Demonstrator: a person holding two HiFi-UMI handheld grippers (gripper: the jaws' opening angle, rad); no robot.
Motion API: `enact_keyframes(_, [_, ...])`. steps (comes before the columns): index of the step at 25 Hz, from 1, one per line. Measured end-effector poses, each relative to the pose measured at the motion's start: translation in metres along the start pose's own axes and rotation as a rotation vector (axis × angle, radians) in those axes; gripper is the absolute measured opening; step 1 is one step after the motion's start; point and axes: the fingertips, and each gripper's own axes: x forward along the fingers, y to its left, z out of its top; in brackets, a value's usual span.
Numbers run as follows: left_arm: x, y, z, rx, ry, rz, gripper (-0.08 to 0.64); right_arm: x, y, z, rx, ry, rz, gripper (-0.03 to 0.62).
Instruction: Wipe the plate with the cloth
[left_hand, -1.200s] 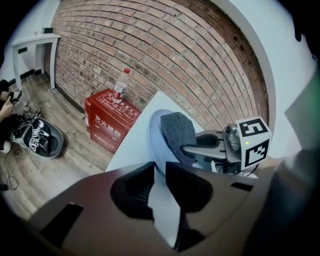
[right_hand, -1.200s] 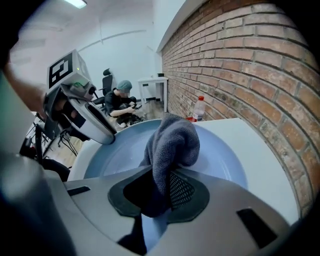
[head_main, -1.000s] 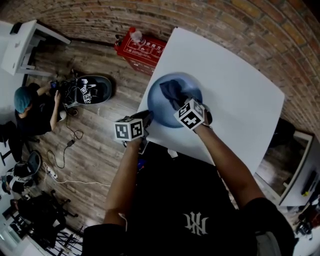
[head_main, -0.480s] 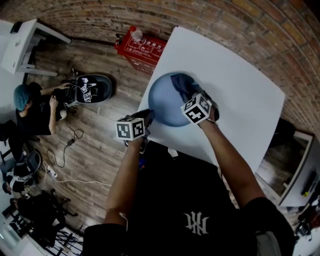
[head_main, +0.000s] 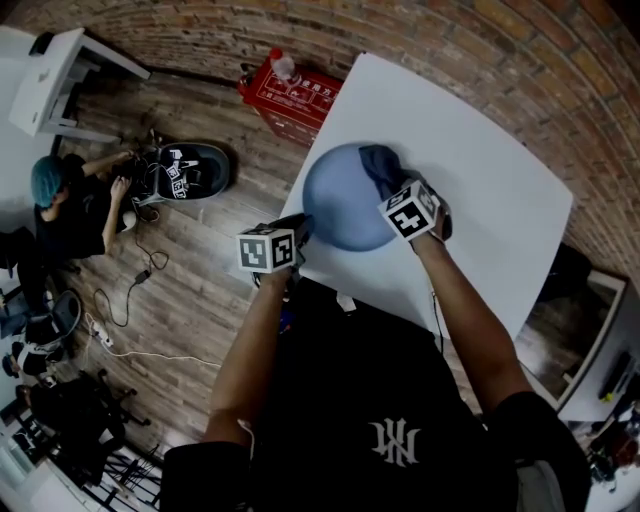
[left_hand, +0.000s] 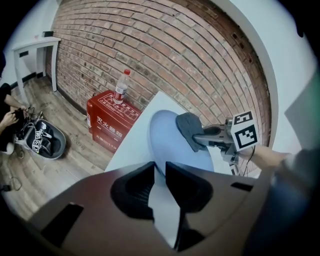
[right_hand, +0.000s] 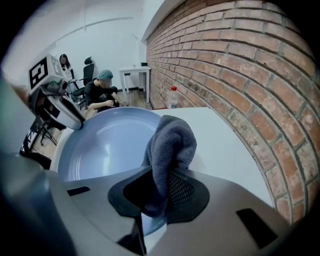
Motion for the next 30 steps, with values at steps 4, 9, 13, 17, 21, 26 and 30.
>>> enact_keyframes(4, [-0.003, 0.0, -0.001, -0.023, -0.011, 0.001, 0.069, -0.019, 0.029, 0.025, 0.049, -0.096, 0.08, 0.081])
enact_keyframes(9, [-0.004, -0.003, -0.004, -0.084, -0.018, -0.013, 0.064, -0.031, 0.103, 0.046, 0.044, -0.157, 0.27, 0.081])
enact_keyframes(13, [-0.003, -0.003, -0.001, -0.076, -0.026, -0.011, 0.064, -0.021, 0.151, 0.044, -0.021, -0.125, 0.355, 0.081])
enact_keyframes(17, [-0.002, -0.003, -0.003, -0.07, -0.029, -0.008, 0.064, -0.009, 0.17, 0.035, -0.075, -0.073, 0.379, 0.081])
enact_keyframes(21, [-0.001, -0.002, -0.003, -0.069, -0.034, -0.012, 0.064, -0.004, 0.171, 0.031, -0.14, -0.07, 0.362, 0.081])
enact_keyframes(26, [-0.002, -0.003, -0.003, -0.067, -0.038, -0.024, 0.066, -0.007, 0.164, 0.024, -0.162, -0.064, 0.348, 0.081])
enact_keyframes(30, [-0.003, -0.002, -0.002, -0.067, -0.045, -0.036, 0.066, -0.009, 0.151, 0.015, -0.215, -0.048, 0.304, 0.081])
